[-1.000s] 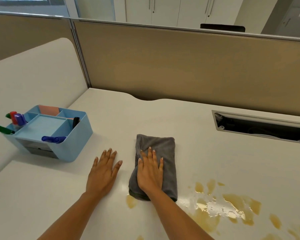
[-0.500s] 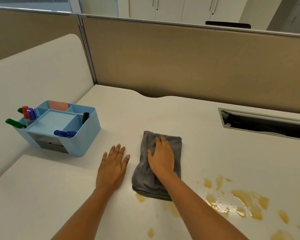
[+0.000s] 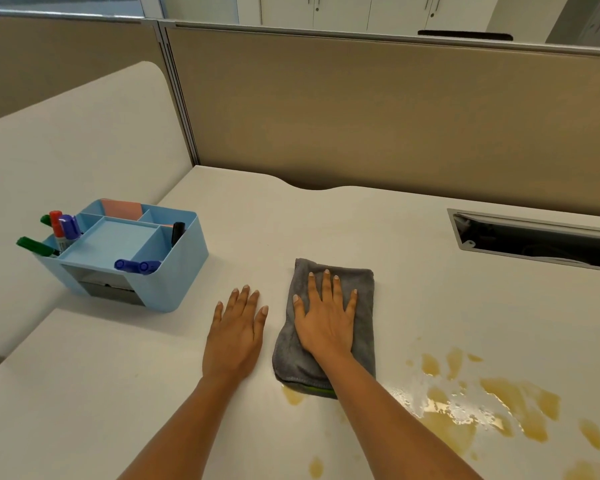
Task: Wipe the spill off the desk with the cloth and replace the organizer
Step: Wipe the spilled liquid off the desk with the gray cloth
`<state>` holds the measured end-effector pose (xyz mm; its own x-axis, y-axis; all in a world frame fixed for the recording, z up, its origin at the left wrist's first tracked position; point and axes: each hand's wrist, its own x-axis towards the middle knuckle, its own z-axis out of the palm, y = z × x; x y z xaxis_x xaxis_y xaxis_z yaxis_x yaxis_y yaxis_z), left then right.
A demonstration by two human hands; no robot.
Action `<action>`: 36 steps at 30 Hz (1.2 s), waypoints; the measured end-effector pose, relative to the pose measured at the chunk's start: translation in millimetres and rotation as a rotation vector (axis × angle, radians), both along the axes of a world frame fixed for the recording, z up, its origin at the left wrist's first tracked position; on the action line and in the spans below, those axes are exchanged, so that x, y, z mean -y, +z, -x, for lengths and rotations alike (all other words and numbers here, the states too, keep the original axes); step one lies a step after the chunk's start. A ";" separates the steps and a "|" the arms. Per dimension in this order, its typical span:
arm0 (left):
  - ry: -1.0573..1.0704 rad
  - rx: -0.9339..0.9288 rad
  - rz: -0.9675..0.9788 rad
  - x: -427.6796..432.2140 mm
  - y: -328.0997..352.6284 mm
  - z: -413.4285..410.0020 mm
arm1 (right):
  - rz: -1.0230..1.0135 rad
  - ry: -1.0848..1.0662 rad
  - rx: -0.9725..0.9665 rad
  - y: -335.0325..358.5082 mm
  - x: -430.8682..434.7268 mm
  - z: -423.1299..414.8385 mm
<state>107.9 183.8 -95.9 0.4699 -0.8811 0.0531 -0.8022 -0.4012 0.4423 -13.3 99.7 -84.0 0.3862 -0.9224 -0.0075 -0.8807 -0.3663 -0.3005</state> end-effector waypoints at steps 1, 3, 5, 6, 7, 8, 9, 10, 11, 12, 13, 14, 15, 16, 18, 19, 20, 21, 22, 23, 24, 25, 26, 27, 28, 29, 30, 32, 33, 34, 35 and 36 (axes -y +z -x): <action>0.000 -0.006 0.001 -0.1 -0.4 -0.1 | -0.003 0.009 -0.001 0.3 -0.6 0.1; -0.002 -0.003 0.000 0.7 -1.0 -0.8 | 0.001 0.022 0.008 0.8 -2.0 0.1; -0.003 0.005 -0.001 2.2 -1.3 -1.4 | 0.006 0.036 0.018 0.8 -3.2 0.5; -0.004 0.005 -0.002 2.4 -1.6 -1.3 | 0.010 0.048 0.018 0.2 -4.6 0.8; -0.004 0.003 -0.003 2.5 -1.7 -1.4 | 0.016 0.067 0.017 -0.2 -6.2 0.5; -0.006 -0.002 -0.006 2.1 -1.7 -1.0 | 0.022 0.091 0.019 -0.9 -8.8 0.8; -0.010 -0.006 -0.008 1.6 -1.7 -0.7 | 0.024 0.116 0.026 -1.6 -11.8 0.5; -0.012 -0.010 -0.006 1.3 -1.3 -1.0 | 0.022 0.141 0.037 -2.1 -14.9 -0.4; -0.015 -0.010 -0.003 0.7 -1.2 -0.2 | 0.016 0.161 0.045 -2.8 -19.3 0.2; -0.016 -0.005 -0.001 0.9 -0.8 -0.4 | 0.009 0.180 0.050 -3.2 -23.1 -0.1; -0.019 0.000 -0.002 0.8 -0.5 -0.2 | 0.005 0.199 0.051 -3.6 -26.7 0.4; -0.022 0.003 -0.006 0.3 -0.4 0.0 | 0.003 0.217 0.048 -4.1 -30.0 1.4; -0.025 0.003 -0.008 0.0 -0.2 0.4 | 0.006 0.233 0.048 -4.2 -32.3 2.8; -0.028 0.001 -0.008 -0.1 -0.2 0.2 | 0.010 0.248 0.050 -4.3 -34.2 3.7; -0.029 -0.019 0.004 -1.0 0.7 0.6 | 0.017 0.281 0.049 -3.7 -37.4 6.4; -0.026 -0.030 0.014 -1.6 1.3 0.8 | 0.020 0.296 0.047 -3.6 -38.9 7.5; -0.025 -0.032 0.022 -2.1 1.9 1.3 | 0.021 0.310 0.046 -3.7 -40.4 9.1; -0.025 -0.031 0.024 -3.0 1.9 1.6 | 0.019 0.326 0.045 -4.2 -42.3 10.5; -0.028 -0.029 0.023 -3.6 1.9 1.9 | 0.016 0.338 0.048 -4.5 -44.4 12.6; -0.029 -0.029 0.024 -4.0 1.7 2.0 | 0.016 0.349 0.053 -4.8 -45.7 14.8; -0.028 -0.030 0.022 -4.6 1.1 1.4 | 0.016 0.360 0.058 -5.3 -46.6 16.7; -0.031 -0.029 0.022 -5.0 1.2 1.6 | 0.020 0.366 0.061 -5.3 -47.9 19.8; -0.030 -0.027 0.022 -5.7 0.8 0.8 | 0.024 0.371 0.065 -5.8 -48.6 22.4; -0.027 -0.027 0.023 -6.5 0.7 0.7 | 0.027 0.375 0.070 -6.0 -49.4 25.6; -0.024 -0.027 0.023 -7.1 0.9 0.9 | 0.031 0.375 0.075 -6.0 -50.2 29.7; -0.023 -0.027 0.022 -8.0 1.0 1.4 | 0.032 0.372 0.079 -6.1 -50.9 33.8; -0.021 -0.025 0.021 -8.7 1.5 2.4 | 0.036 0.364 0.083 -6.1 -51.3 38.4; -0.014 -0.022 0.024 -8.9 2.3 3.3 | 0.041 0.343 0.092 -5.8 -51.1 47.7; -0.010 -0.019 0.026 -8.5 2.9 3.5 | 0.040 0.331 0.091 -5.2 -50.3 52.7; -0.009 -0.017 0.027 -8.1 3.5 4.0 | 0.038 0.318 0.083 -4.5 -49.6 58.0; -0.008 -0.014 0.026 -7.8 4.2 3.9 | 0.035 0.304 0.073 -4.1 -48.3 62.6; -0.009 -0.012 0.021 -8.1 4.5 4.1 | 0.030 0.287 0.067 -3.7 -47.2 67.0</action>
<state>103.7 191.9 -91.4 0.4627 -0.8840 0.0665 -0.8004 -0.3843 0.4600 -80.4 146.9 -87.8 0.6299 -0.7749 0.0525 -0.7185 -0.6070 -0.3397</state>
